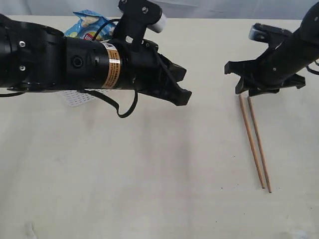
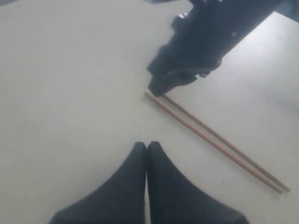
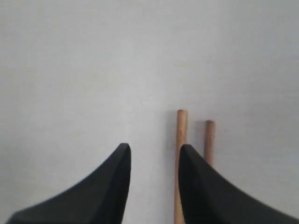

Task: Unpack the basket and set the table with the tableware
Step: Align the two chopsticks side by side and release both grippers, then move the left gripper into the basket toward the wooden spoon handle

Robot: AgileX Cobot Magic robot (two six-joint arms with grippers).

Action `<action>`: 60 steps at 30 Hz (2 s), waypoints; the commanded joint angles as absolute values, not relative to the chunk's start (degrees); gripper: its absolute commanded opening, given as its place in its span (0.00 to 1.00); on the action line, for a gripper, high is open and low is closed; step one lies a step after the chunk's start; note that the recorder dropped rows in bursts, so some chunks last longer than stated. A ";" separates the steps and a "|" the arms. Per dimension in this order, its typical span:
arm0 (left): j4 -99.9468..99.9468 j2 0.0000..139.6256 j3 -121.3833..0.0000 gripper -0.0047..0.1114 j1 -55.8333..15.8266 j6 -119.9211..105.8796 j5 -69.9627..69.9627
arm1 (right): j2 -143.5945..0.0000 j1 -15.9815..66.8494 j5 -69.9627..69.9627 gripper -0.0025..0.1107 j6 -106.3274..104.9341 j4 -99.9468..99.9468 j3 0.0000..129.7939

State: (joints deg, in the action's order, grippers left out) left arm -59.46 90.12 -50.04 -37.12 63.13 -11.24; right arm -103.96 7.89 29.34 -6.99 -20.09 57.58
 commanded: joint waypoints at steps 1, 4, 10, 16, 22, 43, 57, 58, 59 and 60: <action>-59.74 85.48 -48.69 0.04 -37.05 62.44 -4.13 | -98.15 7.48 25.39 0.32 -7.49 -20.03 57.99; -59.74 81.28 -46.42 0.04 -37.05 60.31 3.66 | -94.71 7.48 22.55 0.32 -7.49 -20.40 57.99; -61.83 73.56 -43.22 0.04 -35.36 58.73 24.20 | -92.20 7.48 16.70 0.32 -8.01 -20.49 57.99; -62.09 72.09 -42.73 0.04 -27.73 58.86 28.62 | -93.04 7.48 15.89 0.32 -14.74 -20.49 57.88; -62.34 72.80 -42.73 0.04 -21.56 62.00 23.57 | -94.24 7.48 19.16 0.32 -21.83 -20.49 57.88; -59.02 85.29 -50.41 0.70 -13.17 61.28 12.20 | -94.68 7.48 15.99 0.32 -22.54 -20.77 57.88; -20.12 85.29 -57.75 0.68 -13.17 20.15 33.45 | -94.68 7.48 15.99 0.32 -22.54 -20.77 57.88; -18.18 85.29 -57.75 0.68 -13.17 18.61 32.95 | -94.68 7.48 15.99 0.32 -22.54 -20.77 57.88; -16.34 85.29 -57.75 0.68 -13.17 16.50 32.95 | -94.68 7.48 15.99 0.32 -22.54 -20.77 57.88; -15.04 85.29 -57.75 0.68 -13.17 14.83 32.95 | -94.66 7.48 16.11 0.32 -22.54 -20.77 57.88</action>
State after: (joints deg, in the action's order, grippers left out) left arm -20.40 85.30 -57.38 -13.22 20.14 32.11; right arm -94.42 7.89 15.97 -22.40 -20.61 57.80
